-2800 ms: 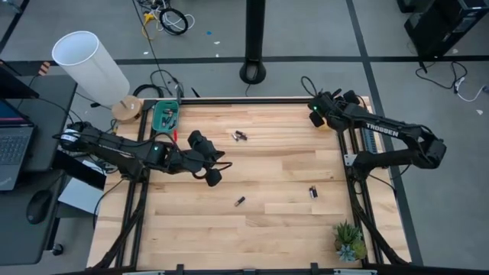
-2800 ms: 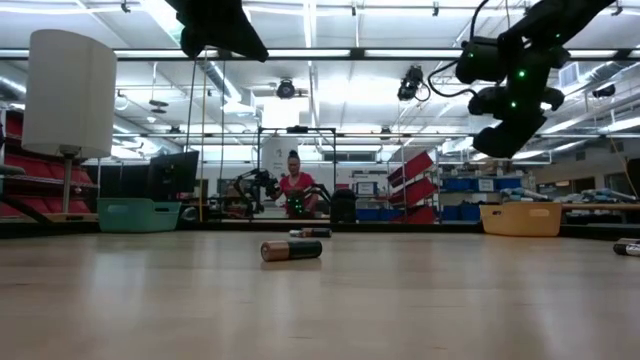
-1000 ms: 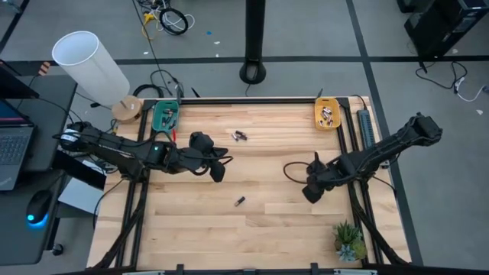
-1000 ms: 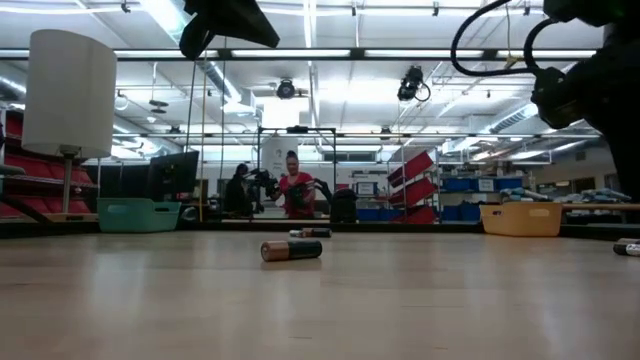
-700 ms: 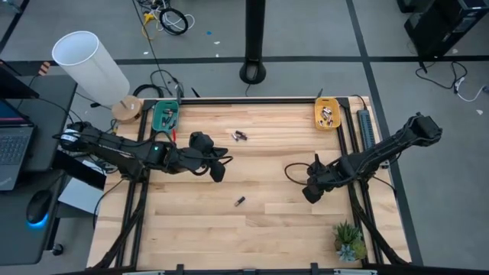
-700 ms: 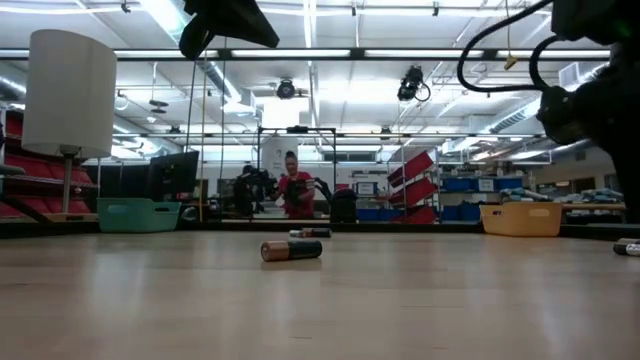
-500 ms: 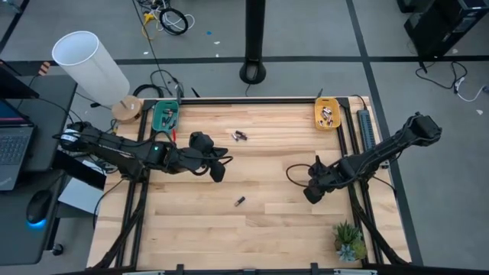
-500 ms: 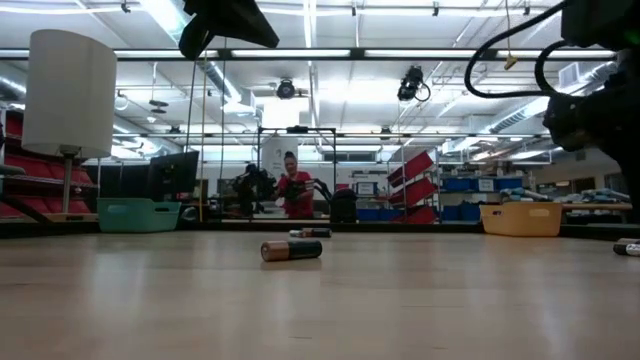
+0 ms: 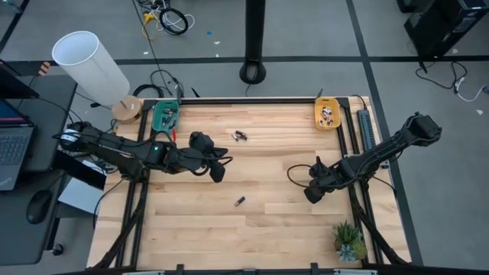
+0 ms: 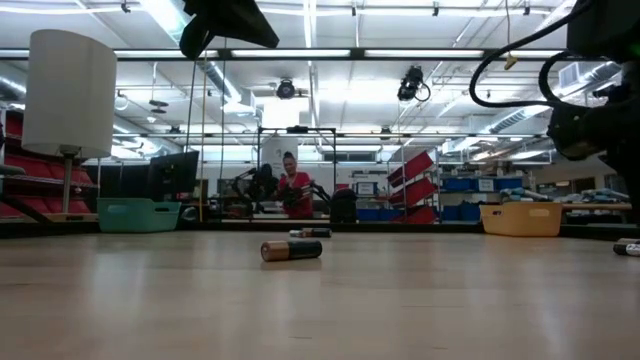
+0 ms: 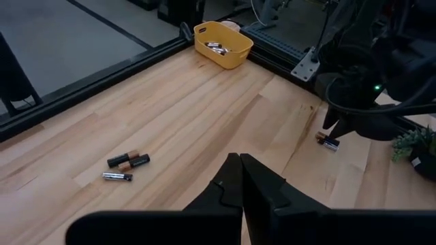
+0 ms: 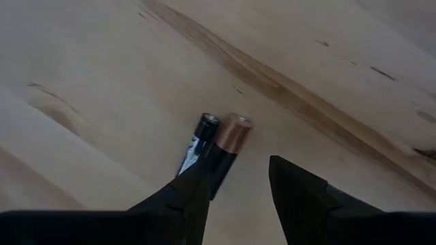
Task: Sort batteries
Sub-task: Put the black battery into the blue bin
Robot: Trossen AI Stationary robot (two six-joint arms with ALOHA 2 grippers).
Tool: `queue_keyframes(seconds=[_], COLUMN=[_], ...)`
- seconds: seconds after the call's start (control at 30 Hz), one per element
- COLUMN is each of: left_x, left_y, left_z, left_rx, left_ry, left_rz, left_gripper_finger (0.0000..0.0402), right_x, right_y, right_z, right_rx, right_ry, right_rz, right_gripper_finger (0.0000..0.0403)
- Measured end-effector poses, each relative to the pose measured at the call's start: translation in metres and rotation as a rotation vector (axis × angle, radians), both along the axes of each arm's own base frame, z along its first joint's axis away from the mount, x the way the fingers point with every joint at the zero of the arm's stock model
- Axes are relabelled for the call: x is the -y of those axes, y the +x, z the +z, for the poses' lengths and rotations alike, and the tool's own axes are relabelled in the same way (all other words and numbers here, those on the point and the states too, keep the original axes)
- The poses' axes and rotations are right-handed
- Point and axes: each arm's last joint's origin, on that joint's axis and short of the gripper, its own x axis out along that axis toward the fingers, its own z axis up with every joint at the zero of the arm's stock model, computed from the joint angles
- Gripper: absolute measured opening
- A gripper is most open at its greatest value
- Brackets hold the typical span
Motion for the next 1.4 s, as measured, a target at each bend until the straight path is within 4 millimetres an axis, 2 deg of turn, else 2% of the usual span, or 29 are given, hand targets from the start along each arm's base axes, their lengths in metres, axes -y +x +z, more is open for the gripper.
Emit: queue_keyframes(seconds=[0.67,0.77,0.93,1.4], left_x=[0.000,0.000,0.000,0.000], left_y=[0.000,0.000,0.000,-0.001], left_z=[0.000,0.000,-0.001,-0.003], left_rx=[-0.002,-0.003,-0.010,-0.031], left_ry=[0.002,0.002,0.004,0.011], left_rz=[-0.002,-0.002,-0.003,-0.010], left_gripper_finger=[0.0008,0.0008,0.0008,0.0015], right_x=[0.005,0.006,0.005,0.009], right_y=[-0.012,-0.014,-0.013,0.005], right_z=[-0.013,-0.018,-0.018,0.000], right_rx=[-0.065,-0.096,-0.110,-0.027], right_ry=[-0.019,-0.029,-0.047,-0.118], right_rz=[0.022,0.042,0.105,0.139], right_gripper_finger=[0.0148,0.0124,0.0043,0.0040])
